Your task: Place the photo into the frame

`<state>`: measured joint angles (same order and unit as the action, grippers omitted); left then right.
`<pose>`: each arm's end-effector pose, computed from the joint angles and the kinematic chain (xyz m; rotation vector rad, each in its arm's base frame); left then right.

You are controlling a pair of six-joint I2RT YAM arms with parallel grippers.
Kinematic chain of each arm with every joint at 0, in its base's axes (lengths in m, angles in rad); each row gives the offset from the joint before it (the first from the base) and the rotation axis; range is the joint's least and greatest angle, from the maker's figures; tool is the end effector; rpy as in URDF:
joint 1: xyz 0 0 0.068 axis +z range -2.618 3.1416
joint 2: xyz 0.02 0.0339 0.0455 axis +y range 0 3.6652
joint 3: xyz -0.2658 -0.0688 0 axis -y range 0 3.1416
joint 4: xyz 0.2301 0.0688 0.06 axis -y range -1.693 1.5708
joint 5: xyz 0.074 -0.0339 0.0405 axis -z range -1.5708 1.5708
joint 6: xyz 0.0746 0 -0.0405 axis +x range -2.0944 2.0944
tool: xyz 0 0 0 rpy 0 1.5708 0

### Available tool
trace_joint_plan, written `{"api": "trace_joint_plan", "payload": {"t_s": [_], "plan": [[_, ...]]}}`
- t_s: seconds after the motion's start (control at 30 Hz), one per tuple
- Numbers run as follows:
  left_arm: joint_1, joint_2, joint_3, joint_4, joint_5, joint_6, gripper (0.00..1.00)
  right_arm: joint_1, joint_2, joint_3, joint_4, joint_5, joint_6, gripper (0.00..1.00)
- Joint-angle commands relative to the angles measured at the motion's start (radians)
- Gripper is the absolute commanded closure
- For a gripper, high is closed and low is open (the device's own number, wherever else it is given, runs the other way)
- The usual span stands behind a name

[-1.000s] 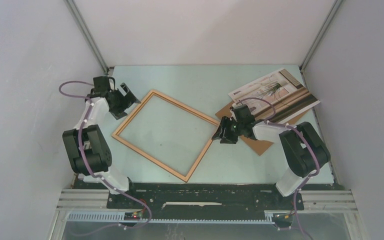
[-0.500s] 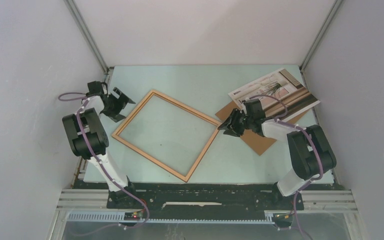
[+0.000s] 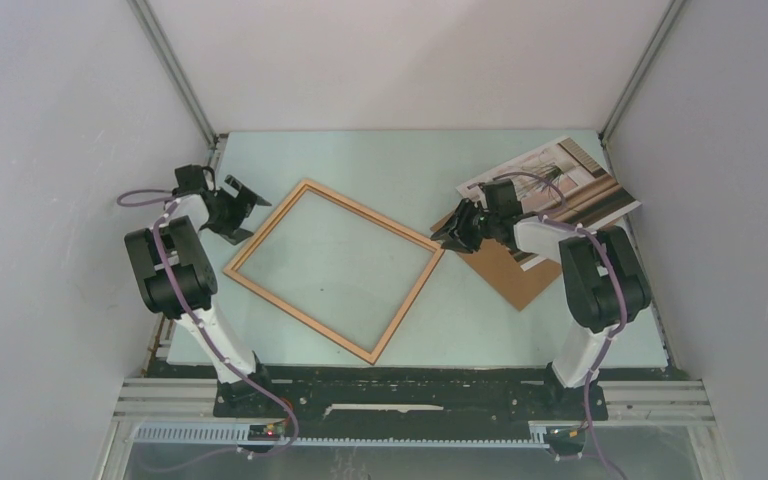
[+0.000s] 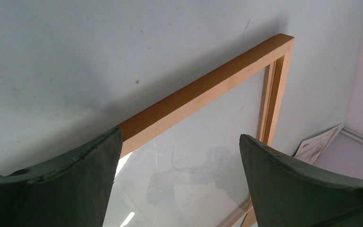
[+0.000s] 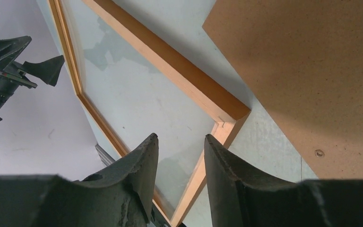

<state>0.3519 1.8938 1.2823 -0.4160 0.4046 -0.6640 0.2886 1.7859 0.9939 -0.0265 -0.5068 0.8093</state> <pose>0.3865 0.1106 0.1605 -1.1334 2.3411 -0.6386 0.3503 0.1418 0.1499 0.4031 2.5232 1.0854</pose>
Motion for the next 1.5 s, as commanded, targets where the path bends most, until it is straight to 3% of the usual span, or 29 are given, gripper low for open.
{"api": "trace_joint_plan", "payload": {"t_s": [0.0, 0.5, 1.07, 1.3, 1.47], "plan": [[0.004, -0.028, -0.032, 0.026, 0.048, -0.035, 0.01, -0.010, 0.024, 0.041, -0.026, 0.017, -0.027, 0.51], [0.002, -0.024, -0.052, 0.046, 0.066, -0.052, 0.01, 0.010, 0.087, 0.054, -0.018, -0.005, -0.026, 0.51], [-0.003, -0.038, -0.074, 0.062, 0.066, -0.058, 0.01, 0.045, 0.029, 0.052, 0.111, -0.099, 0.112, 0.51], [-0.035, -0.115, -0.052, 0.022, -0.031, 0.027, 0.00, 0.086, -0.020, 0.052, -0.079, -0.014, -0.033, 0.48], [-0.035, -0.068, -0.019, -0.006, -0.011, 0.055, 0.00, 0.148, -0.094, 0.012, -0.214, 0.117, -0.139, 0.44]]}}
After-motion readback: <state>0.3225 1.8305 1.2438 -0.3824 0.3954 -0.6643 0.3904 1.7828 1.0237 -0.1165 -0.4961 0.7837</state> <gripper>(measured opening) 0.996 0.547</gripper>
